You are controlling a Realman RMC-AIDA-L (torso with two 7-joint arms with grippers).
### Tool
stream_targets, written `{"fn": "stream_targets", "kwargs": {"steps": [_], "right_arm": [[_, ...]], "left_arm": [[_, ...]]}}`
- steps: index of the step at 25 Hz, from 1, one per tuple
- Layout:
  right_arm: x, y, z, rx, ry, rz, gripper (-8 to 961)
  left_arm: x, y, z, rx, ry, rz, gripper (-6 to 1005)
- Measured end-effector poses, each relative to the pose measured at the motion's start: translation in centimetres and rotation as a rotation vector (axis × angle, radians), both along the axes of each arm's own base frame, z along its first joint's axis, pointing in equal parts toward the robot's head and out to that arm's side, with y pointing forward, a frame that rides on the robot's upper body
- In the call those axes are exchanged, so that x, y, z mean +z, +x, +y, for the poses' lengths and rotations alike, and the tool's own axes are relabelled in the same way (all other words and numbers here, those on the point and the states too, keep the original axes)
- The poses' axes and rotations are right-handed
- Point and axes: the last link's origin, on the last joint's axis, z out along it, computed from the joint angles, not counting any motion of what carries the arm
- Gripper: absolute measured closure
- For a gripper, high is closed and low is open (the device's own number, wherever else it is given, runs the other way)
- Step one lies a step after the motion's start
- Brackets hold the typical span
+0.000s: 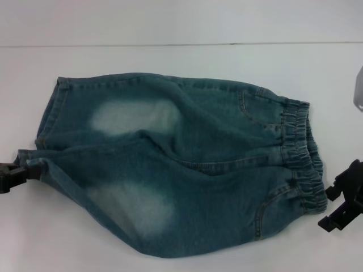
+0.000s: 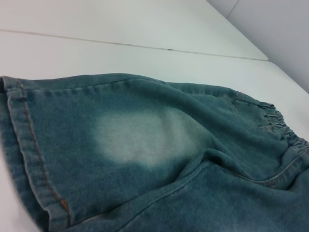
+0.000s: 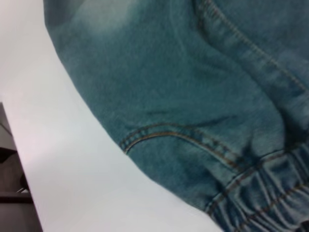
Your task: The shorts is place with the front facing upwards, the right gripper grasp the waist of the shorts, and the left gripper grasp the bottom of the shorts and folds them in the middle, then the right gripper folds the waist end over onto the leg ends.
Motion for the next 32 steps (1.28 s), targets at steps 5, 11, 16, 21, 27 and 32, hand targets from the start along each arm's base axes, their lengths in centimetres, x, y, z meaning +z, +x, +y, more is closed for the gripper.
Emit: {"fn": "stream_targets", "kwargs": {"steps": [5, 11, 16, 21, 27, 32], "right_arm": [[-0.9, 0.2, -0.2, 0.009, -0.014, -0.016, 90], [-1.3, 0.3, -0.2, 0.010, -0.012, -0.013, 414], [-1.4, 0.3, -0.1, 0.012, -0.010, -0.010, 531], [-1.5, 0.4, -0.2, 0.014, -0.007, -0.002, 647], [-1.6, 0.6, -0.2, 0.018, 0.003, 0.003, 881], [-1.4, 1.0, -0.5, 0.025, -0.001, 0.028, 911]], "left_arm": [[-0.2, 0.0, 0.1, 0.001, -0.003, -0.003, 1000], [-0.5, 0.0, 0.2, -0.003, -0.005, -0.008, 1001], [-0.5, -0.1, 0.1, -0.002, -0.004, -0.005, 1001], [-0.5, -0.4, -0.3, 0.008, -0.005, -0.011, 1001], [-0.4, -0.6, -0.6, 0.016, -0.004, -0.013, 1000], [-0.2, -0.5, -0.6, 0.015, -0.004, -0.016, 1000]]}}
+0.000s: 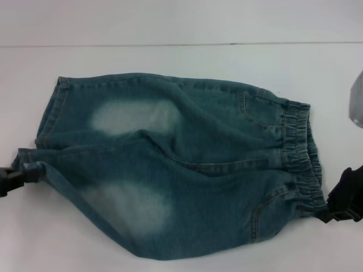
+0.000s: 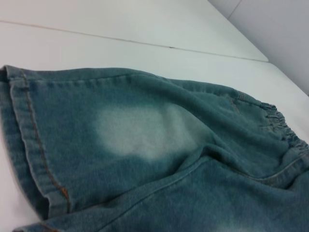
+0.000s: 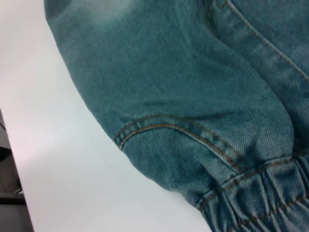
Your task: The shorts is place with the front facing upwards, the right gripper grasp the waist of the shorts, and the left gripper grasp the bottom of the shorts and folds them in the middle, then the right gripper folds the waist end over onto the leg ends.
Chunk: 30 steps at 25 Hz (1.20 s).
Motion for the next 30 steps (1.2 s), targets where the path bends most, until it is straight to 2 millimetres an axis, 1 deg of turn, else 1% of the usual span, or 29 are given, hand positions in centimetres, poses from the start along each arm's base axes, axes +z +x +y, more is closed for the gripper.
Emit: {"fn": "stream_targets", "kwargs": {"steps": [2, 4, 5, 8, 11, 13, 16, 19, 22, 25, 30], "right_arm": [[0.7, 0.4, -0.2, 0.006, 0.005, 0.047, 911], [2.2, 1.2, -0.5, -0.011, 0.034, 0.165, 911], [2.2, 1.2, -0.5, -0.011, 0.034, 0.165, 911], [3.6, 2.0, -0.7, -0.036, 0.083, 0.316, 911], [4.4, 2.9, -1.0, -0.074, 0.150, 0.437, 910], [4.5, 3.5, -1.0, -0.106, 0.219, 0.493, 910], [4.1, 4.3, -0.6, -0.171, 0.334, 0.553, 910], [3.6, 5.3, 0.1, -0.249, 0.449, 0.568, 910], [3.3, 6.2, 0.5, -0.297, 0.539, 0.576, 914], [3.3, 6.5, 1.0, -0.318, 0.604, 0.600, 916], [3.0, 6.8, 2.0, -0.329, 0.701, 0.606, 914]], "left_arm": [[0.5, 0.0, 0.1, 0.009, 0.013, -0.009, 1000], [0.9, -0.1, 0.2, 0.021, 0.024, -0.008, 1000], [1.1, -0.2, 0.3, 0.030, 0.032, -0.008, 1000], [2.0, -0.4, 0.5, 0.053, 0.068, -0.015, 1000], [2.7, -0.5, 0.9, 0.064, 0.108, -0.022, 1000], [3.0, -0.4, 1.4, 0.065, 0.133, -0.026, 1000], [3.3, -0.3, 2.4, 0.074, 0.180, -0.026, 1000], [3.3, -0.3, 3.5, 0.090, 0.230, -0.036, 1001], [3.1, -0.3, 4.8, 0.104, 0.279, -0.044, 1001], [2.8, -0.4, 5.9, 0.116, 0.309, -0.034, 993], [1.5, -0.4, 7.4, 0.108, 0.330, 0.014, 981]]}}
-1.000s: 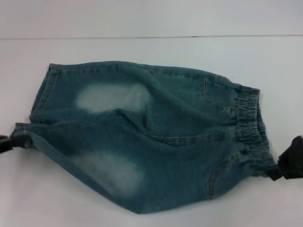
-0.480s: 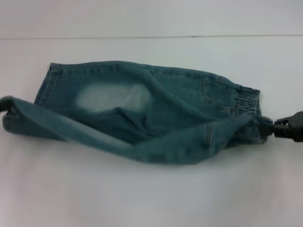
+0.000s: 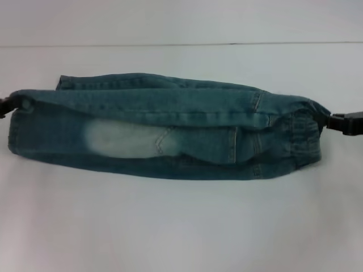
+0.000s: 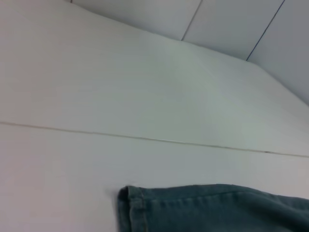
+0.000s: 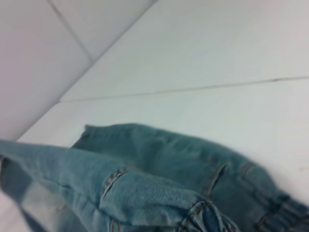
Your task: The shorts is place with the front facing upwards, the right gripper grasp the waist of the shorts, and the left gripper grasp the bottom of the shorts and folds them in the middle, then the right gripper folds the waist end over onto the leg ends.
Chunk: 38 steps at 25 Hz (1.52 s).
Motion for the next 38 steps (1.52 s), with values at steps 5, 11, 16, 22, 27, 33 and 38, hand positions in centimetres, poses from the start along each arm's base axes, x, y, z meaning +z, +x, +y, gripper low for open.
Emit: {"fn": "stream_targets", "kwargs": {"steps": [5, 11, 16, 22, 27, 33, 38], "right_arm": [[-0.8, -0.1, 0.9, -0.005, 0.043, -0.026, 915], [-1.0, -0.1, 2.2, -0.017, 0.132, -0.064, 916], [-1.4, -0.3, 3.2, -0.015, 0.200, -0.089, 915], [-1.8, -0.8, 4.1, 0.004, 0.260, -0.111, 915], [-2.5, -1.3, 4.7, 0.010, 0.302, -0.120, 874], [-3.2, -1.5, 5.1, -0.007, 0.316, -0.136, 790], [-3.1, -1.1, 5.1, -0.031, 0.318, -0.144, 638]], "left_arm": [[-0.9, 0.3, 1.7, -0.006, 0.032, 0.070, 968], [-1.2, 1.1, 3.4, -0.017, 0.087, 0.108, 953], [-1.4, 1.4, 4.6, -0.023, 0.149, 0.130, 940], [-2.3, 1.6, 5.4, -0.033, 0.174, 0.161, 924], [-3.0, 1.7, 5.7, -0.046, 0.182, 0.193, 912], [-3.7, 1.0, 5.6, -0.001, 0.230, 0.220, 792], [-3.7, 0.5, 5.0, 0.011, 0.246, 0.196, 593]]}}
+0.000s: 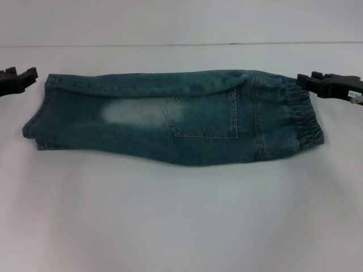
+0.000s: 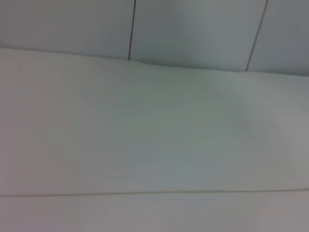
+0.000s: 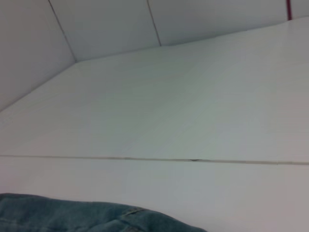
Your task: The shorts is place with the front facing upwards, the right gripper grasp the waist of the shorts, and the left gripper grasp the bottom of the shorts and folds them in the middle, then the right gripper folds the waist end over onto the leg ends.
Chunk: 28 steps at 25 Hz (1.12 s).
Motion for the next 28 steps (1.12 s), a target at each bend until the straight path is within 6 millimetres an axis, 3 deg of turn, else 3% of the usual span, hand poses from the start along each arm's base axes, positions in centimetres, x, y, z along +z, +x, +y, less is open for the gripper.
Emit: {"fn": "stream_targets", "kwargs": {"steps": [3, 8, 16, 20, 24, 28], "right_arm": [[0.4, 0.3, -0.1, -0.013, 0.007, 0.006, 534], [1.4, 0.7, -0.4, -0.022, -0.002, 0.034, 378], [3.2, -0.5, -1.0, 0.027, -0.132, 0.081, 69], [4.2, -2.0, -1.1, 0.035, -0.270, 0.028, 11], [5.3, -3.9, -1.0, 0.007, -0.398, -0.027, 6], [6.0, -5.4, -0.7, -0.050, -0.489, -0.080, 17]], "left_arm": [[0.1, -0.1, -0.6, -0.021, 0.013, -0.034, 464], [0.0, 0.5, -2.6, -0.134, 0.003, -0.131, 356], [-2.5, 3.5, -7.4, -0.413, -0.238, -0.260, 167], [-4.4, 5.0, -9.4, -0.517, -0.445, -0.277, 50], [-6.0, 5.6, -10.4, -0.544, -0.568, -0.263, 51], [-6.6, 5.6, -10.5, -0.535, -0.573, -0.258, 51]]}}
